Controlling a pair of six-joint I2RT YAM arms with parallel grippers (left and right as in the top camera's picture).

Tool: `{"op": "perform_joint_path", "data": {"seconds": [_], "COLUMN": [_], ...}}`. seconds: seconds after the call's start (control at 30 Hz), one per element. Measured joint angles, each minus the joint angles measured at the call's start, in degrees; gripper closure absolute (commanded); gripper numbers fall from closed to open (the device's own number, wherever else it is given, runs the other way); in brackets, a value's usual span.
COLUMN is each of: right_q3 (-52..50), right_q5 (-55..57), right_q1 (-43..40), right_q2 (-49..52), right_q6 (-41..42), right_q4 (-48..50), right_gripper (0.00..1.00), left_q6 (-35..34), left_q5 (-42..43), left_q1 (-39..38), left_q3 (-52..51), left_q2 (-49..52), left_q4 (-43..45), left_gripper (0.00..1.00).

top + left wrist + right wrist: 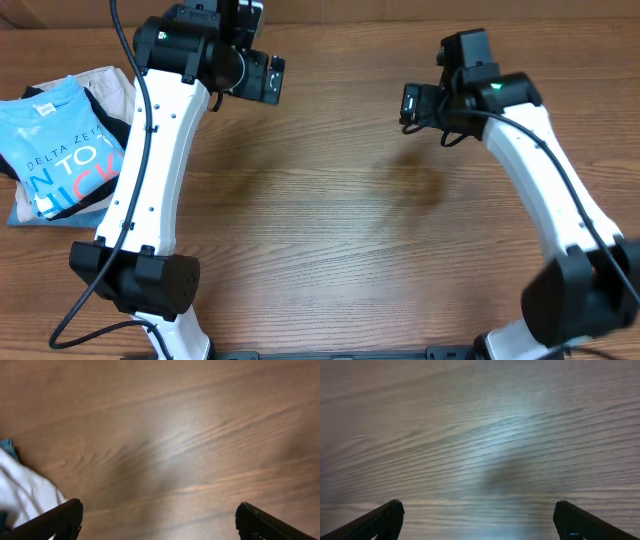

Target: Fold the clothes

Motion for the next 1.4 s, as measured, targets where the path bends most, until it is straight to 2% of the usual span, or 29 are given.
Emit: {"op": "perform_joint_path", "data": {"seconds": [0.2,0.33,0.53,0.63,0.8,1.03,1.23,1.4], "right_q3": [-5.79,-18.88,-36.3,-42.1,-49.09,-51.25,-51.3,-51.3], "right_q5": [0.0,0.11,0.22,0.55,1.9,2.91,2.97,3.06], "right_q1": [0.11,0.11,0.11,0.11,0.11,0.11,0.11,0.11], "right_q2": [-12.72,-23.67,-37.79,-43.74,-50.86,-53.07,-53.09,-53.07], "right_q6": [2.16,2.97,3.45,3.43,3.48,3.63,3.65,3.61], "right_q4": [1.01,6.4,11.67,13.18,13.57,13.53,13.55,13.53], "right_gripper": [0.0,0.0,0.0,0.0,0.0,0.0,0.0,0.0], "left_q6": [-0.68,-1.68,-3.06,-3.21,-3.15,-3.21,-8.04,-9.9], "left_q5": [-0.22,-0.79,-2.54,-2.99,-3.41,-4.92,-14.95,-20.63], "left_q1": [-0.09,-1.01,-2.93,-3.39,-3.5,-3.5,-3.5,-3.5], "left_q3": [-0.04,-2.21,-13.51,-22.8,-40.37,-61.44,-69.09,-70.18], "left_q2": [0.0,-0.13,-4.63,-11.91,-29.9,-56.72,-73.13,-75.03], "left_q4": [-4.74,-5.97,-2.47,2.19,12.66,20.61,22.25,22.45], "left_gripper": [0.0,0.0,0.0,0.0,0.0,0.0,0.0,0.0]}}
